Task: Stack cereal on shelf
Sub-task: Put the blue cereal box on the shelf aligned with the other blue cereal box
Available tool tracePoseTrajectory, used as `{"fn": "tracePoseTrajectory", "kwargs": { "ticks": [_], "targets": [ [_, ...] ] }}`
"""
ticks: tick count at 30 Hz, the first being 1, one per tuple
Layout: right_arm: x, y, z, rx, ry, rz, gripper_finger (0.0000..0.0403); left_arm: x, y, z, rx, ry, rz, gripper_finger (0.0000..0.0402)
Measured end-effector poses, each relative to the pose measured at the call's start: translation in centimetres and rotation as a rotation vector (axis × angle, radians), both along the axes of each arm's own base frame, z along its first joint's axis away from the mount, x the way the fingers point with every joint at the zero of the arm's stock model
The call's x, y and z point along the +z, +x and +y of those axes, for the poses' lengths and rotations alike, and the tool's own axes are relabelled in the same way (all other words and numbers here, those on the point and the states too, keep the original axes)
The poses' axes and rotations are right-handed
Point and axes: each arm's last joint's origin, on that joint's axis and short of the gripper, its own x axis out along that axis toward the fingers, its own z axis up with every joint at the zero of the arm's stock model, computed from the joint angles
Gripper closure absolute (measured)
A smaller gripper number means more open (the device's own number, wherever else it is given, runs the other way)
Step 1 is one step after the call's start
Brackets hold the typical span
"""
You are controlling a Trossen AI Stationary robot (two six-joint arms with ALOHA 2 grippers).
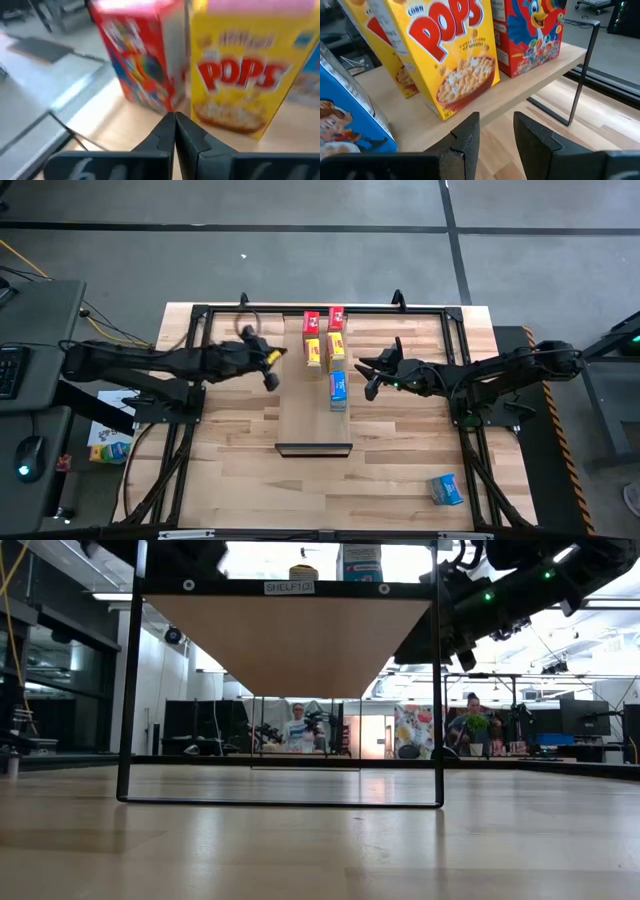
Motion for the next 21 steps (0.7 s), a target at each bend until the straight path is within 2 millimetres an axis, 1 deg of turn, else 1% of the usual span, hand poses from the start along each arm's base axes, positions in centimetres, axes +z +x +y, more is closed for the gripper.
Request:
{"fn": "tracePoseTrajectory", "kwargs": {
  "ticks": [2, 4, 6, 9, 12, 16, 21],
  "targets": [
    [-0.1, 0.0, 0.0, 0.001, -0.002, 0.008, 0.0290, 1.1, -1.2, -0.1, -0.013, 0.021, -0.053, 0.0401],
    [-0.1, 0.0, 0.0, 0.001, -0.003, 0.008, 0.0290, 1.6, -2.4, -0.4, -0.033, 0.044, -0.133, 0.0401],
    [-0.1, 0.0, 0.0, 0.001, -0.003, 0.008, 0.0290, 1.2, -3.5, -0.6, -0.075, 0.060, -0.201, 0.0401],
    [-0.1, 0.0, 0.0, 0.001, -0.004, 0.009, 0.0290, -0.2, -5.2, -0.8, -0.134, 0.084, -0.297, 0.0401],
    [0.0, -0.1, 0.0, 0.009, -0.025, 0.018, 0.0290, -1.0, -6.7, -0.7, -0.129, 0.109, -0.342, 0.0401],
    [1.1, -0.8, 0.1, 0.039, -0.039, -0.005, 0.0290, -0.7, -7.9, -0.5, -0.109, 0.102, -0.402, 0.0401],
    [3.3, -2.5, 0.1, 0.061, -0.028, -0.080, 0.0290, -0.5, -8.5, -0.6, -0.108, 0.098, -0.420, 0.0401]
  ]
}}
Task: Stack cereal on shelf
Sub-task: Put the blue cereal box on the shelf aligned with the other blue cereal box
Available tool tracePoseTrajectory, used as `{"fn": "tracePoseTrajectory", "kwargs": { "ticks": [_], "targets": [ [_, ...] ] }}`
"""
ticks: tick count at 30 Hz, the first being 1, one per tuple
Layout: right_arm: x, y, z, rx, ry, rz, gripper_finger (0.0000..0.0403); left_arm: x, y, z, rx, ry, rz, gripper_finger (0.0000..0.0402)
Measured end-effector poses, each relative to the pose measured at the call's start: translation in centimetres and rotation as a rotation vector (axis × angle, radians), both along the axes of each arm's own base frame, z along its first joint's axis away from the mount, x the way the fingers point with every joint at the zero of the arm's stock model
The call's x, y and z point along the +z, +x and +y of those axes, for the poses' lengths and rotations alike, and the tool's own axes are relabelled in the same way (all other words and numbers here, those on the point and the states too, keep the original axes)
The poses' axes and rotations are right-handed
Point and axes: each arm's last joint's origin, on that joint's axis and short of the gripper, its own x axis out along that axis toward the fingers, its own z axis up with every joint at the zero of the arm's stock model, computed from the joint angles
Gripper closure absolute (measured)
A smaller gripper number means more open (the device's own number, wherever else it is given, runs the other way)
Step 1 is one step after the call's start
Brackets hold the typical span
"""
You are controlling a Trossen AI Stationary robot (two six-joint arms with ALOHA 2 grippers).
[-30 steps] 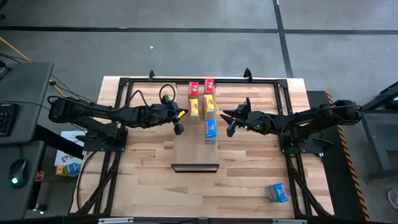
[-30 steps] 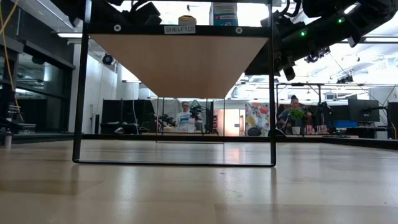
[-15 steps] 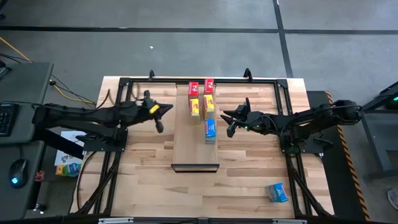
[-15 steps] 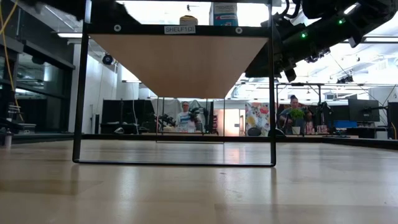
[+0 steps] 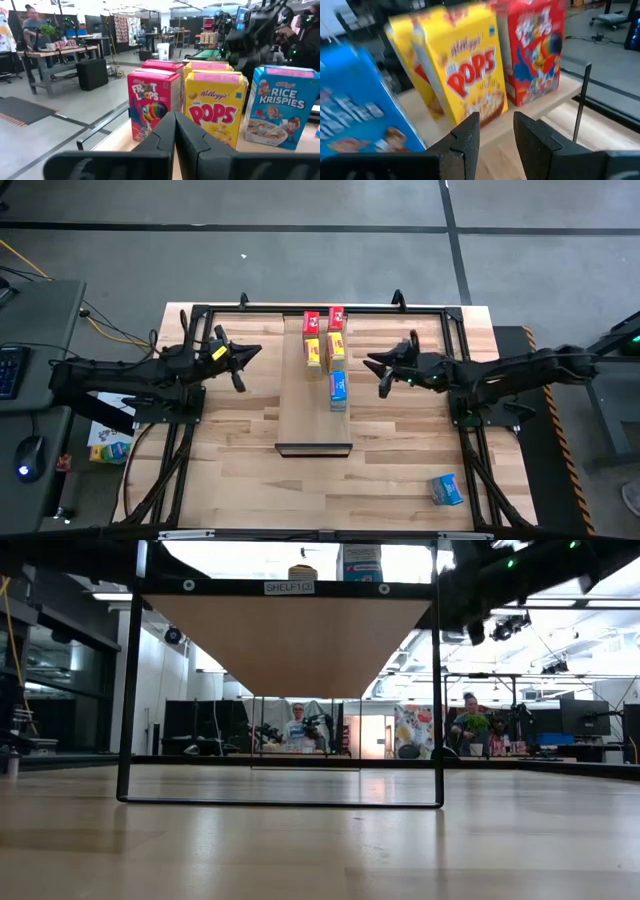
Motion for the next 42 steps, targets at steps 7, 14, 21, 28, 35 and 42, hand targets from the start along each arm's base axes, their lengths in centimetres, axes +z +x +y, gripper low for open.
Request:
{"fn": "tracePoseTrajectory", "kwargs": {
  "ticks": [7, 14, 21, 28, 35, 42],
  "targets": [
    [4.9, -0.8, 1.7, 0.041, 0.134, 0.190, 0.0290, -0.1, 0.0, 0.1, 0.026, 0.060, 0.039, 0.0401],
    [8.9, -1.1, 5.0, -0.113, 0.269, 0.678, 0.0290, -0.1, -0.1, 0.2, 0.068, 0.068, 0.044, 0.0401],
    [8.9, -1.0, 8.8, -0.251, 0.527, 1.078, 0.0239, -0.1, -0.1, 0.2, 0.068, 0.061, 0.044, 0.0401],
    [7.1, -0.6, 12.7, -0.272, 0.770, 1.279, 0.0143, -0.4, -0.1, 0.2, 0.067, 0.051, 0.073, 0.0401],
    [6.3, -2.5, 16.8, -0.433, 0.873, 1.320, 0.0107, -0.6, -0.1, 0.2, 0.066, 0.034, 0.081, 0.0401],
    [5.8, -5.1, 20.7, -0.574, 0.950, 1.300, 0.0107, -0.7, -0.1, 0.2, 0.065, -0.002, 0.073, 0.0401]
  ]
}}
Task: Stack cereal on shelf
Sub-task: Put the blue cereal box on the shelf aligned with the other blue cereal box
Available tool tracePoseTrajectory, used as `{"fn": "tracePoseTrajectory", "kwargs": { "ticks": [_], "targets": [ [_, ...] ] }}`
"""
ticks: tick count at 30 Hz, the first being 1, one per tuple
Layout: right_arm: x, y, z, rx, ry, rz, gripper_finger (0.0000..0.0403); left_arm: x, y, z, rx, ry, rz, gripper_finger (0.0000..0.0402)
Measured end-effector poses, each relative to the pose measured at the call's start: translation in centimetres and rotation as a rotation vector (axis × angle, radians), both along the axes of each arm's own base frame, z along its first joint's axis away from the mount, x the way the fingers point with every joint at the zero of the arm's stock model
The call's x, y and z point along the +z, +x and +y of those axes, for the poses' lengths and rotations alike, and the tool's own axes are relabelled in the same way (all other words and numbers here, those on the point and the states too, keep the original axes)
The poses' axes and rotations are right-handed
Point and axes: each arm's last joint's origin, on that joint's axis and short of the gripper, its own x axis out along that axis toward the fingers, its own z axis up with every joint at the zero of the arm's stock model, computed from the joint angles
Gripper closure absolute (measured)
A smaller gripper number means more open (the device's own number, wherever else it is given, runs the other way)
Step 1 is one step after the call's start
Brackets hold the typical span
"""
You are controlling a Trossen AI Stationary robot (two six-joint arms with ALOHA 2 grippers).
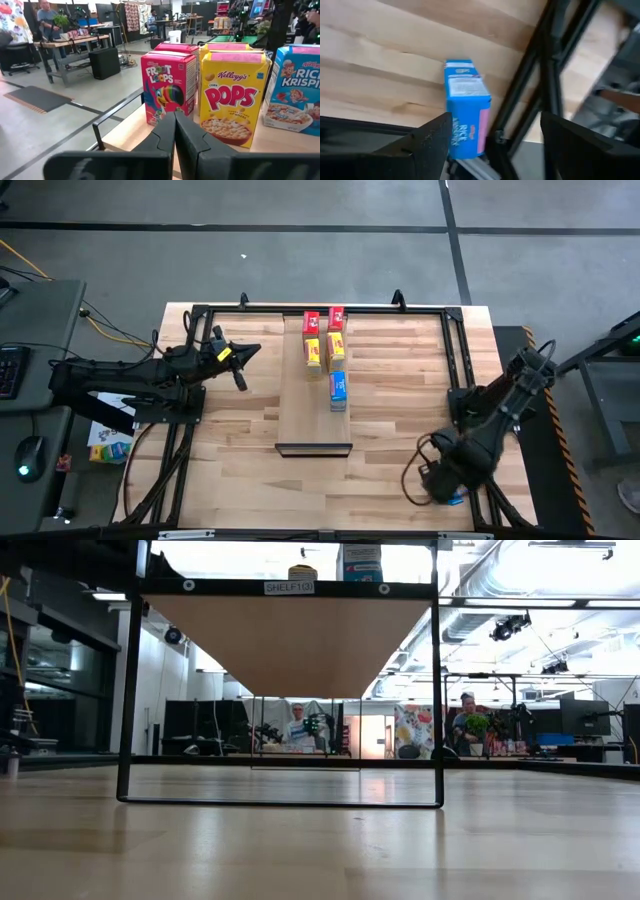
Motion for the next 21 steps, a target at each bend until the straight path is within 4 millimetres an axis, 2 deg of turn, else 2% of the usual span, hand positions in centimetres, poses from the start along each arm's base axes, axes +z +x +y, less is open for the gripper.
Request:
{"fn": "tracePoseTrajectory", "kwargs": {
  "ticks": [6, 10, 21],
  "targets": [
    [-0.3, -1.4, 2.2, -0.080, -0.050, -0.096, 0.0107, 0.0, 0.0, -0.1, -0.026, -0.010, -0.005, 0.0401],
    [-1.1, -1.7, 3.3, -0.059, -0.054, -0.100, 0.0107, 0.0, 0.0, -0.1, -0.029, -0.010, -0.006, 0.0401],
    [-2.6, -1.3, 4.2, -0.024, -0.113, -0.083, 0.0107, 0.0, 0.0, -0.1, -0.030, -0.012, -0.009, 0.0401]
  ]
}}
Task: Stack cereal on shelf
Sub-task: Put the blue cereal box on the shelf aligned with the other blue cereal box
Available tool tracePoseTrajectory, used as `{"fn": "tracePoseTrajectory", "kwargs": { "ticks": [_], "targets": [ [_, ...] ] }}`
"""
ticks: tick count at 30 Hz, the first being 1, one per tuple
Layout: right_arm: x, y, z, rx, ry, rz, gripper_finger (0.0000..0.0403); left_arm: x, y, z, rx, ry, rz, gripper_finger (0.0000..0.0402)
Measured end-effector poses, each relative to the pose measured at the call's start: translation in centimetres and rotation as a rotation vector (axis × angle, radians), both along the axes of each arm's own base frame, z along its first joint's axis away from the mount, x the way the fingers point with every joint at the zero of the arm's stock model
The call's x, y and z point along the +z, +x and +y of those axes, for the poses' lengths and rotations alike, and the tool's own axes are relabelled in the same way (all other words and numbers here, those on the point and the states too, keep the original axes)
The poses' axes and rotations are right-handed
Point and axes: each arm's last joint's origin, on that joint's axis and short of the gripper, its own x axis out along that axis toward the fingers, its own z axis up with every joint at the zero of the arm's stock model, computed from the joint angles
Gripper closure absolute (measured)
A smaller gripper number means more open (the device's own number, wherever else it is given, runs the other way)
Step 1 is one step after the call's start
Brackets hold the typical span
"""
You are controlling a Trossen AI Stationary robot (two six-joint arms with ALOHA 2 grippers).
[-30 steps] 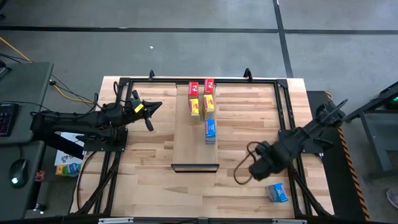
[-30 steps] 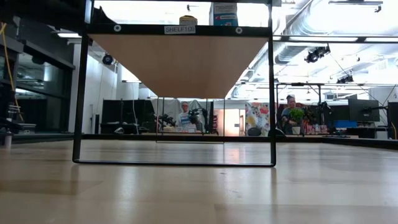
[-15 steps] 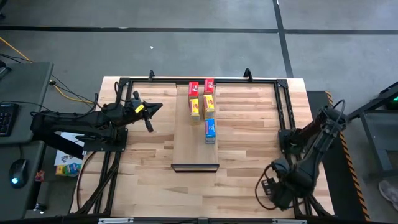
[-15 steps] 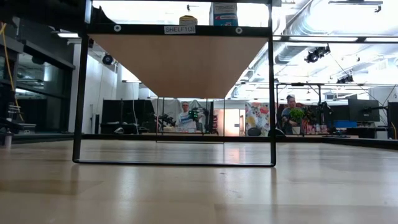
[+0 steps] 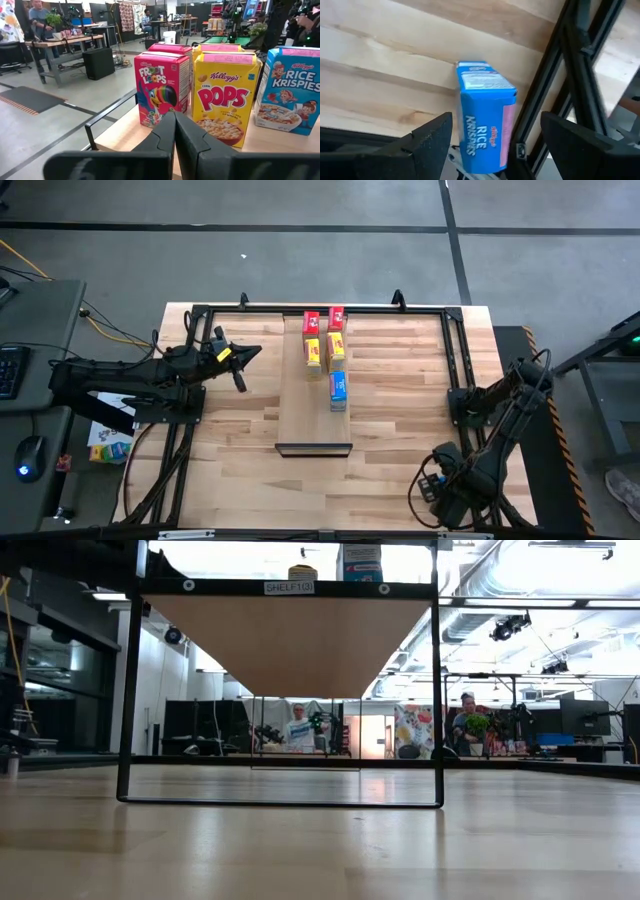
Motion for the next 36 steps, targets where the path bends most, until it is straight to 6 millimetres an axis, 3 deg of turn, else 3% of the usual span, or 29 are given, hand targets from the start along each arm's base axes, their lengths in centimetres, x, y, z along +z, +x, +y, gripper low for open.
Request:
{"fn": "tracePoseTrajectory", "kwargs": {
  "ticks": [18, 36],
  "targets": [
    [-0.1, 0.1, 0.1, -0.021, -0.007, -0.012, 0.0107, 0.0, 0.0, 0.0, 0.001, -0.007, 0.001, 0.0401],
    [-1.6, 0.6, 1.0, -0.029, -0.018, 0.039, 0.0107, -0.1, 0.0, 0.0, 0.001, -0.015, 0.001, 0.0401]
  ]
}}
